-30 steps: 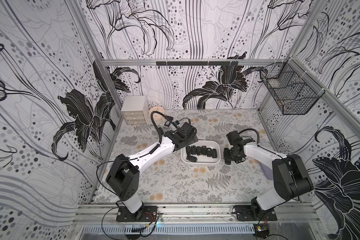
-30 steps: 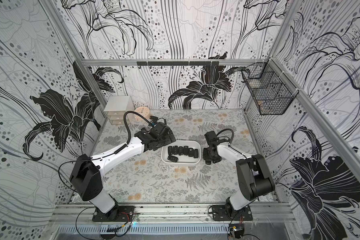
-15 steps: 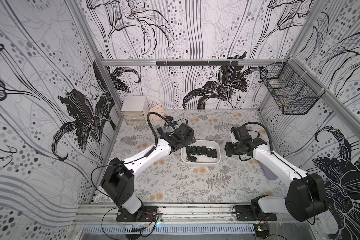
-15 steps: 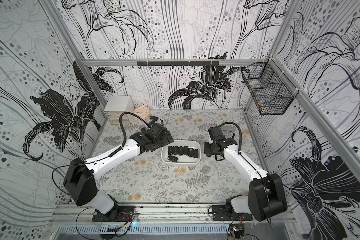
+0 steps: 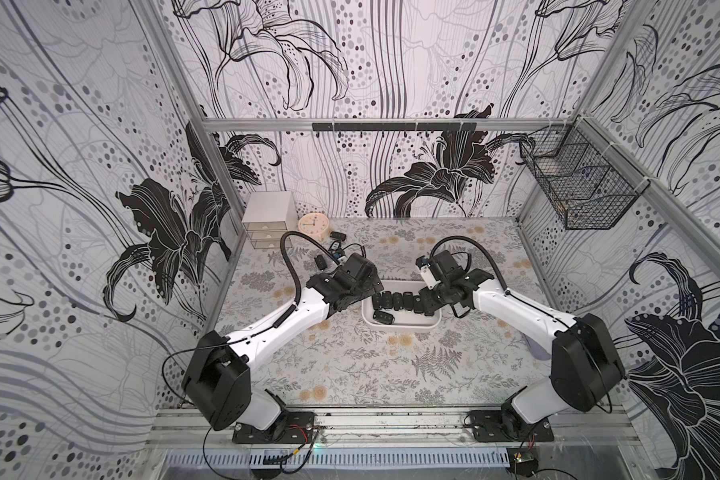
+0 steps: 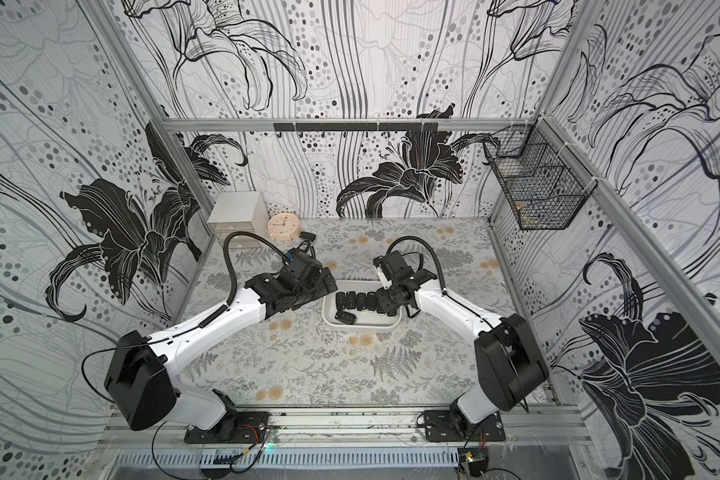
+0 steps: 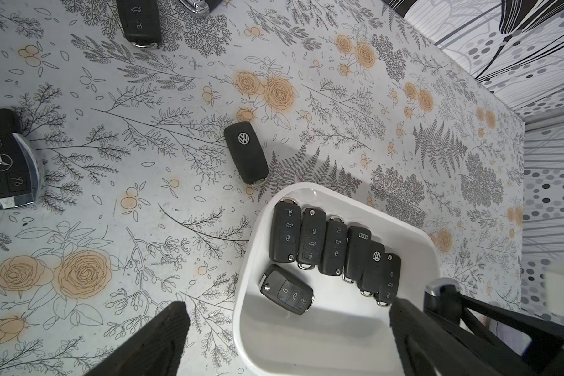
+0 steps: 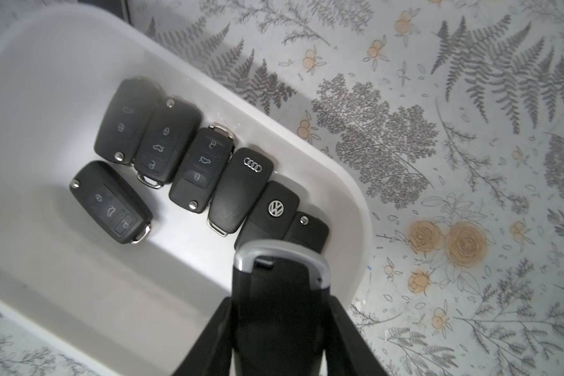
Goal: Place the car key into the storage box
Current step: Pick up the car key from the center of the board, then place the car key in the storage box.
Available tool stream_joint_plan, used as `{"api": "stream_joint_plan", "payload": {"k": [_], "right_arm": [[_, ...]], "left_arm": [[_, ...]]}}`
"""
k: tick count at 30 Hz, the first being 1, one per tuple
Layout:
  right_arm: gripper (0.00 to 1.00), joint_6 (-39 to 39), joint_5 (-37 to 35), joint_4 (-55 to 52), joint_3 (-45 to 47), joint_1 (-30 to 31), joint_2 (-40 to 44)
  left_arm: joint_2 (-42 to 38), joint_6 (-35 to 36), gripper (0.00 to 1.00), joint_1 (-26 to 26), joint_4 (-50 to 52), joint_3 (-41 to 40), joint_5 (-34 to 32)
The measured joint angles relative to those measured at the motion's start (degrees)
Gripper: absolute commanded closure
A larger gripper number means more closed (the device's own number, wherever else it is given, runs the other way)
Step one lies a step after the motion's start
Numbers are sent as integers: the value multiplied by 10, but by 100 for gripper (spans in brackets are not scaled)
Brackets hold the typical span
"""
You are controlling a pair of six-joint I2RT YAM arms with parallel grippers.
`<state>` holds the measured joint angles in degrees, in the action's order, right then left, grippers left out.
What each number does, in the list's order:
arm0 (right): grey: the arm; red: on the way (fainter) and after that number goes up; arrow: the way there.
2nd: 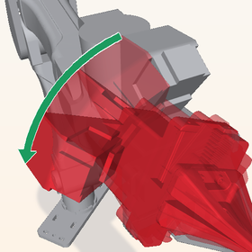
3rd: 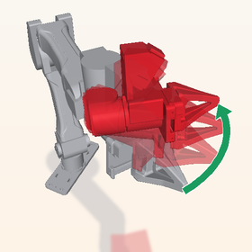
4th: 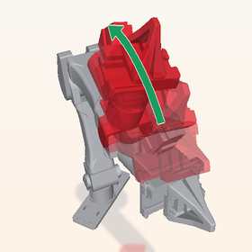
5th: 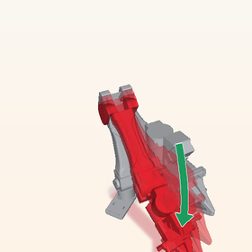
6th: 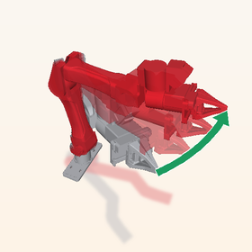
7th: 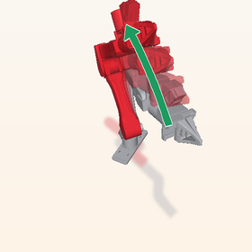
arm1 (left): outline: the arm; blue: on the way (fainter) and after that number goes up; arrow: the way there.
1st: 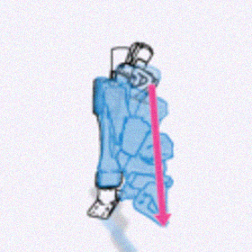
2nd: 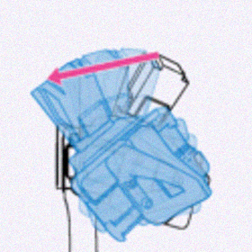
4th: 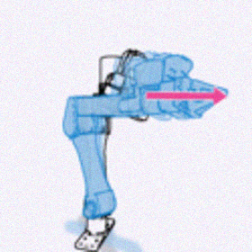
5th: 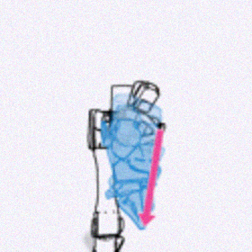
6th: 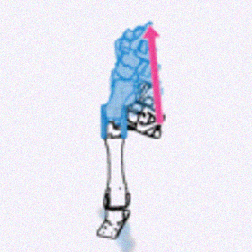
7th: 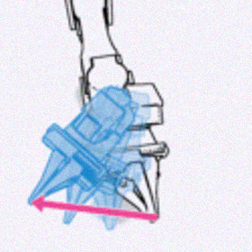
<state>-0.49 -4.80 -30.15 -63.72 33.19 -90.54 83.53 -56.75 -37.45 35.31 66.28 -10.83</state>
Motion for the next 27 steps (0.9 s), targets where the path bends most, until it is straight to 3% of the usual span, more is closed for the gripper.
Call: {"api": "stream_joint_plan", "payload": {"k": [8, 21, 27], "right_arm": [[61, -45, -18, 5, -10, 41, -66], [59, -52, -3, 6, -5, 76, -83], [47, -51, 5, 10, -5, 76, -88]], "left_arm": [[-50, -1, 1, 11, -2, -41, -1], [-63, -3, 1, 25, -3, -61, 0], [-63, -5, 1, 25, -6, -63, 0]]}}
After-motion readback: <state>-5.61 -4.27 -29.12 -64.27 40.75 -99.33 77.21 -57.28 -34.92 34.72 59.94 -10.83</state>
